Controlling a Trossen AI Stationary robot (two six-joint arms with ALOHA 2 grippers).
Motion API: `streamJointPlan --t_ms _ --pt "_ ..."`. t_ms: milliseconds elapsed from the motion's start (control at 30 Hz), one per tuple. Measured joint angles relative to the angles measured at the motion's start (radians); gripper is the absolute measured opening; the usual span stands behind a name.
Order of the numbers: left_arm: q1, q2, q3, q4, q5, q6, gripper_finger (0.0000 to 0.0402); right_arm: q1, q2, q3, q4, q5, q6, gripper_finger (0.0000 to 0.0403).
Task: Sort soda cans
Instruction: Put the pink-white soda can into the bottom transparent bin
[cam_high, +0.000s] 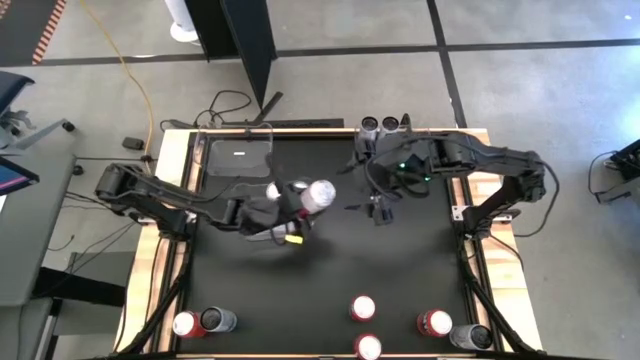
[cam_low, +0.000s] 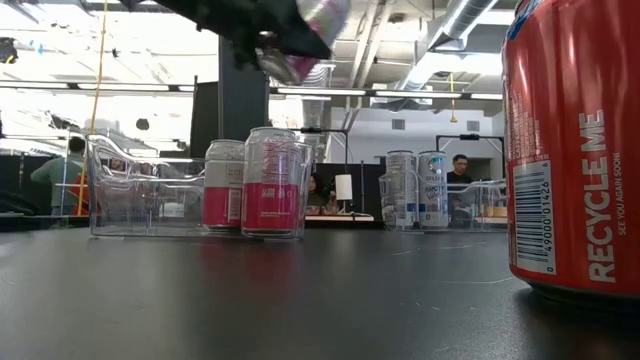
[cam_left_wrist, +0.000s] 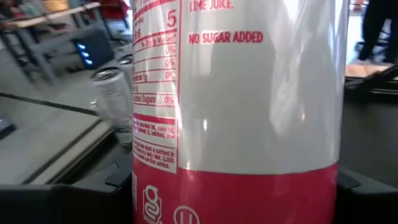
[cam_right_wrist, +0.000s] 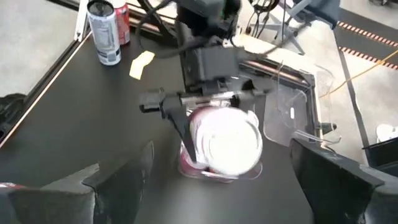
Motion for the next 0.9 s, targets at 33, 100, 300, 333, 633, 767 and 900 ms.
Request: streamJointPlan --t_ms 33,100,300,333,633,767,900 --pt "-0.012 -0.023 -0.022 -0.002 -0.032 -0.01 0.0277 -0.001 0.0 0.0 0.002 0.0 0.0 0.0388" --pt "-0.036 -0.064 -0.07 0.003 -0.091 -0.034 0.0277 -0.008 0.012 0.0 0.0 0.0 -0.005 0.0388" --pt "-0.09 -0.172 -0.237 0.139 -0.193 -0.039 0.0277 -0.016 0.097 -0.002 0.03 -0.022 -0.05 0.0377" --pt "-0.094 -0.192 -0.263 0.157 -0.196 -0.038 0.0277 -0.018 0.112 -0.002 0.04 -0.043 -0.05 0.0375" --pt "-0.101 -0.263 -0.478 0.343 -0.224 -0.043 0.0277 -0.025 0.228 -0.002 0.156 -0.105 -0.081 0.0361" --pt "-0.101 -0.263 -0.518 0.398 -0.197 0.002 0.0277 -0.027 0.262 -0.002 0.228 -0.141 -0.116 0.035" --pt "-0.11 -0.263 -0.532 0.392 -0.187 0.035 0.0277 -0.027 0.279 -0.003 0.28 -0.172 -0.149 0.0311"
